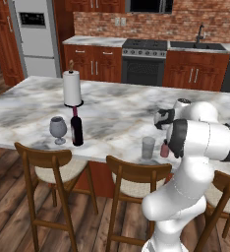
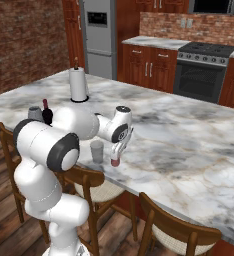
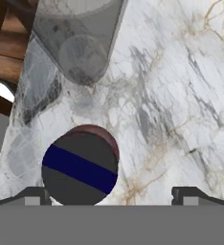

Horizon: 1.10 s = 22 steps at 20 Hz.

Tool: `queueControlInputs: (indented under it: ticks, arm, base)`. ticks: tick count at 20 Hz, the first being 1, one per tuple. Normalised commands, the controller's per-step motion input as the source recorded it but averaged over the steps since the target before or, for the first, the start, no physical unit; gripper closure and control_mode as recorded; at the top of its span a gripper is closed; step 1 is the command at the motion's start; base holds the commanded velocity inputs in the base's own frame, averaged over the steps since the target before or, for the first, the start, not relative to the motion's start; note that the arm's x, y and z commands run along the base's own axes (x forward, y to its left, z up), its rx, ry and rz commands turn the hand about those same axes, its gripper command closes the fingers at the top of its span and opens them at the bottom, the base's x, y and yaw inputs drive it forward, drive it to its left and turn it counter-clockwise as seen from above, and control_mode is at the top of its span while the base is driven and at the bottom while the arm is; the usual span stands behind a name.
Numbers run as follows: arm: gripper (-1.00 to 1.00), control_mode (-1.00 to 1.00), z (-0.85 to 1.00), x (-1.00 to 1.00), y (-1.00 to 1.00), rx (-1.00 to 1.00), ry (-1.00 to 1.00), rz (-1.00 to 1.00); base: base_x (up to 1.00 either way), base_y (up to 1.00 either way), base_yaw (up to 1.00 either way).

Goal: There is a wine glass and glass cup on the dining counter. Place the wine bottle next to the wine glass and the juice bottle next to the glass cup.

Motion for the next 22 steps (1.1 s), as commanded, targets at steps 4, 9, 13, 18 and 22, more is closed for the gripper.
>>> queueControlInputs:
  ticks: [4,9,13,18,22]
  arm:
    - [-1.00,-1.00,0.04,-0.15,0.01,0.00,-0.11,0.00]
    - [-1.00,-1.00,0.10,-0.02,-0.02,0.00,-0.01,0.00]
    - [-1.00,-1.00,0.20,-0.12,-0.14,0.00,0.00,-0.01]
    - [-1.00,-1.00,0.24,-0.22,-0.17,0.00,0.00,-0.07]
    - [-1.00,-1.00,0.25,-0.31,-0.19,0.00,0.00,-0.13]
  base:
    - [0.00,0.00,0.00]
    - [0.00,0.00,0.00]
    - [0.00,0.00,0.00]
    - [0.00,0.00,0.00]
    - [0.00,0.00,0.00]
